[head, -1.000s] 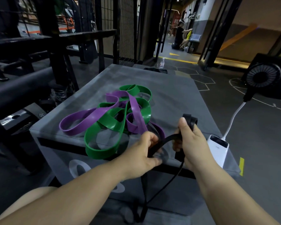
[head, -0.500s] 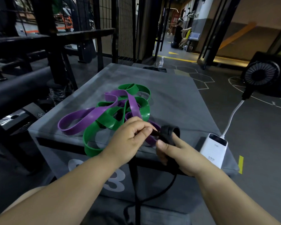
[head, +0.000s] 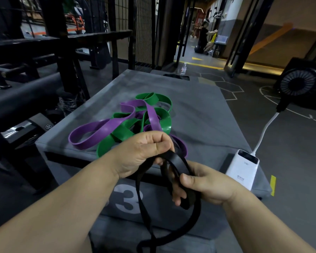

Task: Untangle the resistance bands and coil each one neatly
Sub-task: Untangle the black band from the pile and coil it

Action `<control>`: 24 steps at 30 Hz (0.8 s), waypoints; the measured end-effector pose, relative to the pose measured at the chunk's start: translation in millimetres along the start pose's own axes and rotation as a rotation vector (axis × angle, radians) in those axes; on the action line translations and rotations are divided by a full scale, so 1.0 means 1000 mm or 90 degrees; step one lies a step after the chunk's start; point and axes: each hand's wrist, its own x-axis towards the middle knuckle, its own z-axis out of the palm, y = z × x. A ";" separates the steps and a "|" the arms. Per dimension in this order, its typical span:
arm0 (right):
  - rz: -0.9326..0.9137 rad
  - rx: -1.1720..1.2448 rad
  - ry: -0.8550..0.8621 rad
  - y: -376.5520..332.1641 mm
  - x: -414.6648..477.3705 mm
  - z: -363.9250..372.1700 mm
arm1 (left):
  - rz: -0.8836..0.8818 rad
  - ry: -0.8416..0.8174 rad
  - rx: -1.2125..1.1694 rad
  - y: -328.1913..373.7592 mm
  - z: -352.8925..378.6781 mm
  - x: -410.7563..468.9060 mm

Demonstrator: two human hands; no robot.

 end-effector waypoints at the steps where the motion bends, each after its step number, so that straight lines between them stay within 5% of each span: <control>1: -0.006 0.004 -0.007 -0.001 0.000 0.002 | -0.003 0.000 0.005 0.000 -0.001 0.000; 8: 0.021 0.147 -0.059 -0.007 0.001 0.010 | 0.114 0.174 0.315 -0.008 -0.005 0.007; 11: 0.003 0.226 -0.052 -0.015 -0.001 0.012 | 0.162 0.151 0.406 -0.012 -0.005 0.006; 16: -0.018 0.258 0.045 -0.024 -0.004 0.010 | 0.057 -0.046 0.272 -0.020 -0.001 0.005; 24: 0.095 0.184 0.022 -0.025 -0.012 -0.004 | 0.038 0.000 0.176 -0.012 0.000 0.004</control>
